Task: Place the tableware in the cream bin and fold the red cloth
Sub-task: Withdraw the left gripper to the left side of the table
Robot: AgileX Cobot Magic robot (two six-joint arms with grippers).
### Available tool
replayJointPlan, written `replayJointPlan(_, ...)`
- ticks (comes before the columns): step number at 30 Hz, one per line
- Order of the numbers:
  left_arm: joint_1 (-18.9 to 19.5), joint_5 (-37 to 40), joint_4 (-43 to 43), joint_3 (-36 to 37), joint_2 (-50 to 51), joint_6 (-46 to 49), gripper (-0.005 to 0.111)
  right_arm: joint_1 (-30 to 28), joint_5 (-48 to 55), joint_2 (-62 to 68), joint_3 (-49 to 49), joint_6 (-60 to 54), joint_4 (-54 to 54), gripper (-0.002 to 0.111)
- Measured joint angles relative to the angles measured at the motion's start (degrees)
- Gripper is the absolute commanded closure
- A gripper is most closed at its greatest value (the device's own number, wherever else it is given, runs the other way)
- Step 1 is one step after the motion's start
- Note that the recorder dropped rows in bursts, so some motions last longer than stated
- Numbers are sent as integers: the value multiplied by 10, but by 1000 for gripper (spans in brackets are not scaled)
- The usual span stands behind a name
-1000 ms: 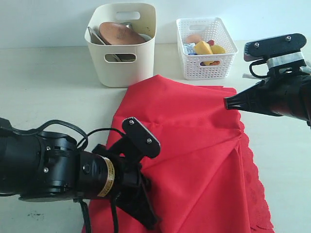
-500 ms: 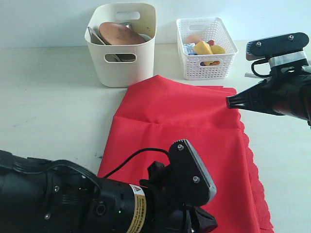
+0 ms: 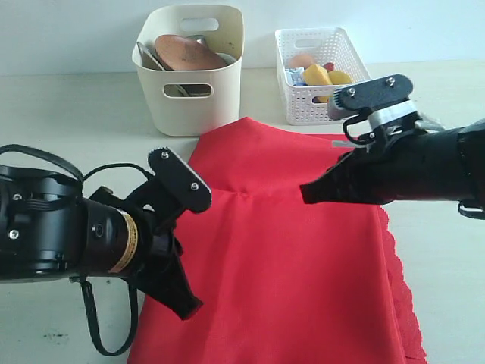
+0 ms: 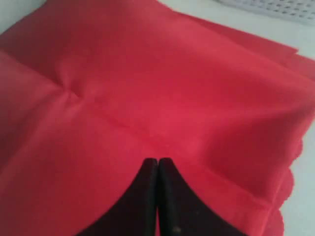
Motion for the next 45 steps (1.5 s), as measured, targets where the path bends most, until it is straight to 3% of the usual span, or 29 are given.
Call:
replayJointPlan(3,17,0,-16,1,29,0,105,0,9,28,0,0,-7,108)
replayJointPlan(10,17,-25,-43,-3,74,0,105,0,-6,102,-15,0,-9,108)
replayJointPlan(14,-30,27,-108,-11,76,9,105,0,-64,142,-24,0,-9,108)
replayJointPlan(15,-56,49,-113,-11,69,13,105,0,-73,149,-25,0,-9,108)
replayJointPlan(18,-79,80,-108,-11,45,15,106,0,-75,153,-25,0,-9,108)
replayJointPlan(21,-20,84,46,-54,8,-59,106,0,-76,155,-25,-1,-9,108)
replayJointPlan(23,54,-17,109,-98,21,-98,106,0,-76,155,-25,-1,-9,108)
replayJointPlan(24,101,-125,121,-125,52,-107,106,0,-76,155,-25,-1,-9,108)
replayJointPlan(25,126,-171,125,-142,77,-110,106,0,-76,155,-25,-1,-9,108)
replayJointPlan(27,161,-190,130,-192,150,-121,106,0,-76,155,-25,-3,-9,108)
replayJointPlan(31,191,-69,134,-220,229,-123,106,0,-76,155,-25,-7,-9,108)
replayJointPlan(37,215,20,142,-246,248,-111,106,0,-76,155,-25,-13,-9,108)
replayJointPlan(41,218,47,130,-244,222,-92,106,0,-79,155,-25,-22,-9,108)
replayJointPlan(45,210,46,126,-237,125,-83,106,0,-96,155,-25,-24,-9,108)
